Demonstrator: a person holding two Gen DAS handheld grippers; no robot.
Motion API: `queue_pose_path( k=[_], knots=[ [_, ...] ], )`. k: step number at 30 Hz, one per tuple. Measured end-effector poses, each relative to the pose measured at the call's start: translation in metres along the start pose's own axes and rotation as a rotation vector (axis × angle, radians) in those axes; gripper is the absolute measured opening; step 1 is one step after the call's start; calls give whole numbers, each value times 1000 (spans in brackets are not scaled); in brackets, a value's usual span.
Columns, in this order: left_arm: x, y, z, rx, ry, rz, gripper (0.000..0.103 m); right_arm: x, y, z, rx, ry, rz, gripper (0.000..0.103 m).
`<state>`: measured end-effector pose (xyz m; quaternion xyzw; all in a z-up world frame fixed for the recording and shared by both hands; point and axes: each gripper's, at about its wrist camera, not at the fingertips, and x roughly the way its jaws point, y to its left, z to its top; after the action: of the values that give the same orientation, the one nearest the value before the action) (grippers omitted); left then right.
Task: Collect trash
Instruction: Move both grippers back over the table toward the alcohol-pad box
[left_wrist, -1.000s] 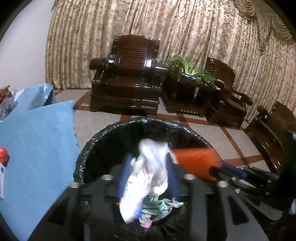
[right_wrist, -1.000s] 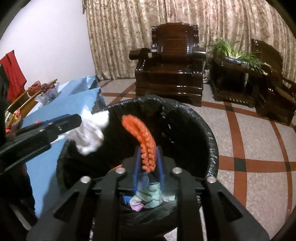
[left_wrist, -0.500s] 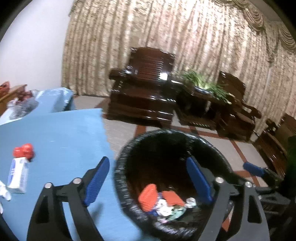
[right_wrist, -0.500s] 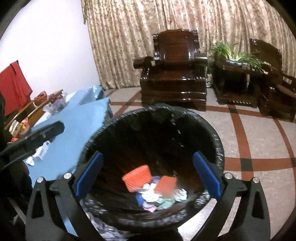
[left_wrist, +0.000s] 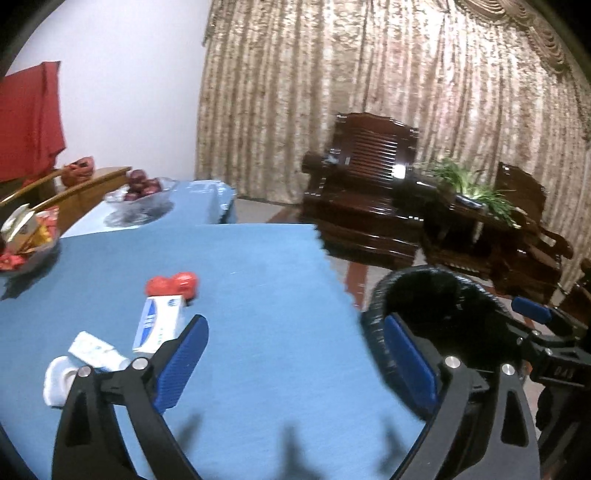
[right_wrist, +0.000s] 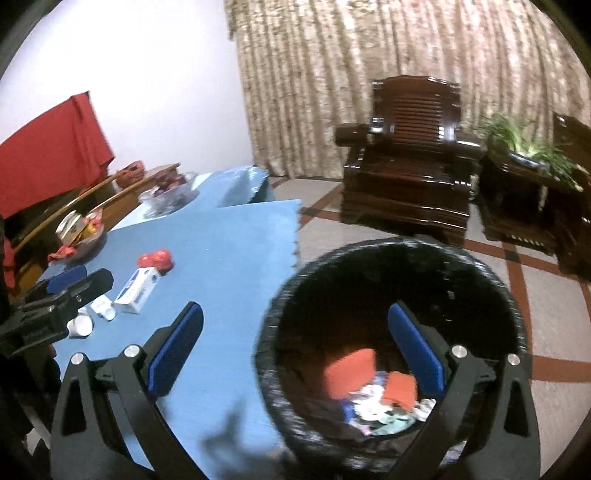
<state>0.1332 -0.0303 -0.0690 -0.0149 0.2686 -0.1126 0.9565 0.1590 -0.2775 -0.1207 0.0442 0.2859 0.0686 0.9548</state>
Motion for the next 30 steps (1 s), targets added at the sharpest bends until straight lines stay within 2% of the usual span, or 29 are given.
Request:
queue_pose_path(
  k=[10, 19, 30],
  knots=[
    [-18, 65, -19, -70, 4, 115, 94, 32, 68, 3, -84, 28, 70, 98],
    [-21, 120, -43, -100, 40, 215, 93, 64, 126, -7, -168, 55, 113, 97],
    [-13, 177, -60, -141, 66, 286, 91, 114, 175, -12, -192, 116, 154, 97]
  ],
)
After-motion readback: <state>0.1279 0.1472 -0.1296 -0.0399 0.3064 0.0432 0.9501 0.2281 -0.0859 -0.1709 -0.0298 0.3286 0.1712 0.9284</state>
